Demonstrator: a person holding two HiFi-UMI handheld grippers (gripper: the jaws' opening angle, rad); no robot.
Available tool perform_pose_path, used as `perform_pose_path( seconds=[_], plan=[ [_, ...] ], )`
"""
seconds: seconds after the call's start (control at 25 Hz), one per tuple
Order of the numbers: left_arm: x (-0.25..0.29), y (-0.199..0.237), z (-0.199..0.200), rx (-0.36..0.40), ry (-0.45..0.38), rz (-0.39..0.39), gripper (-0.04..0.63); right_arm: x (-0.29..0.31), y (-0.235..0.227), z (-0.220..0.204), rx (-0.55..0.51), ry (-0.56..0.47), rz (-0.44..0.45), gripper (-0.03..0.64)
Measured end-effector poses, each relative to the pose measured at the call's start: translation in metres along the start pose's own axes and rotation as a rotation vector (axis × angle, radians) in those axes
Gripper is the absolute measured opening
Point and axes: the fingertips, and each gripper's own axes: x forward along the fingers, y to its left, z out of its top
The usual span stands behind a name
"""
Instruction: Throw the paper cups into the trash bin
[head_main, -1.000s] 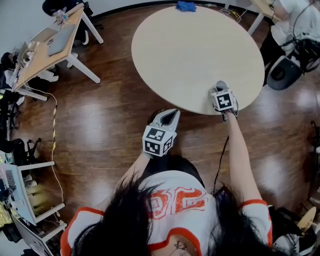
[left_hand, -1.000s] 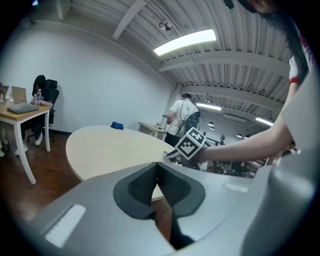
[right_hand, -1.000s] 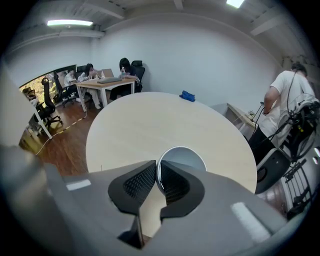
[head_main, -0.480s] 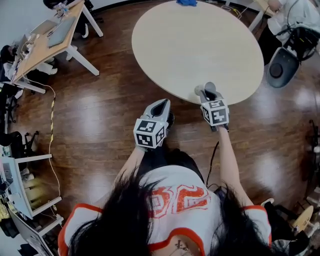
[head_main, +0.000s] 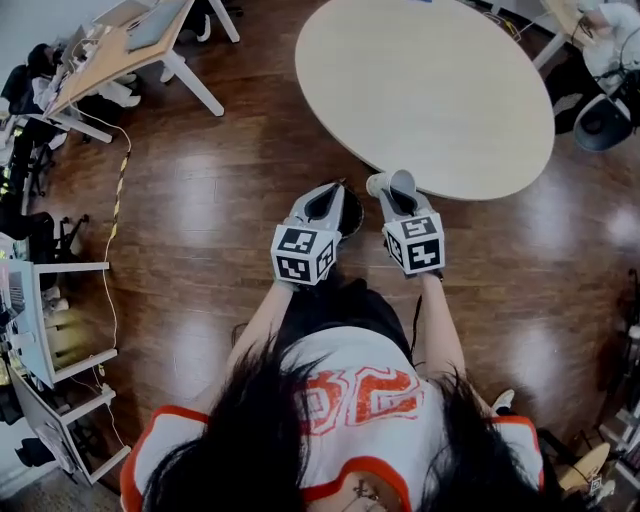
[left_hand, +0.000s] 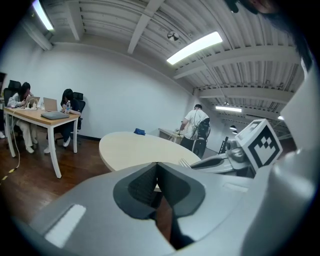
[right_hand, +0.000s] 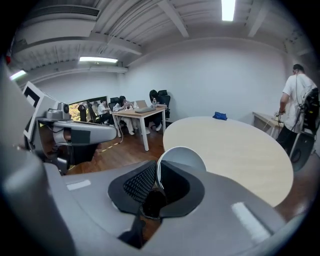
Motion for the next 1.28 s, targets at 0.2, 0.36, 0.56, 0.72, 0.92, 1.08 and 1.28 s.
perform_pose_path(
  seconds=[0.2, 0.36, 0.56, 0.72, 0.92, 1.08, 1.28],
  plan=[
    [-0.015, 0.016, -0.006, -0.022, 0.001, 0.050, 0.000, 0.005, 0.032, -0.009, 0.028, 0.000, 0.052, 0.034],
    [-0.024, 0.035, -0.010, -0.027, -0.001, 0.066, 0.000, 0.014, 0.052, -0.021, 0.054, 0.025, 0.063, 0.033],
    [-0.024, 0.048, -0.012, 0.004, 0.020, 0.018, 0.000, 0.024, 0.064, -0.035, 0.110, 0.051, 0.044, 0.034],
    [-0.023, 0.056, -0.018, 0.024, 0.055, -0.047, 0.000, 0.034, 0.072, -0.041, 0.164, 0.064, 0.001, 0.034],
    [-0.024, 0.068, -0.030, 0.051, 0.100, -0.122, 0.000, 0.051, 0.077, -0.064, 0.245, 0.100, -0.077, 0.034],
    [-0.023, 0.079, -0.038, 0.074, 0.132, -0.179, 0.000, 0.070, 0.077, -0.086, 0.304, 0.142, -0.122, 0.034],
    [-0.017, 0.090, -0.048, 0.097, 0.164, -0.236, 0.000, 0.094, 0.073, -0.104, 0.351, 0.167, -0.158, 0.034]
  ],
)
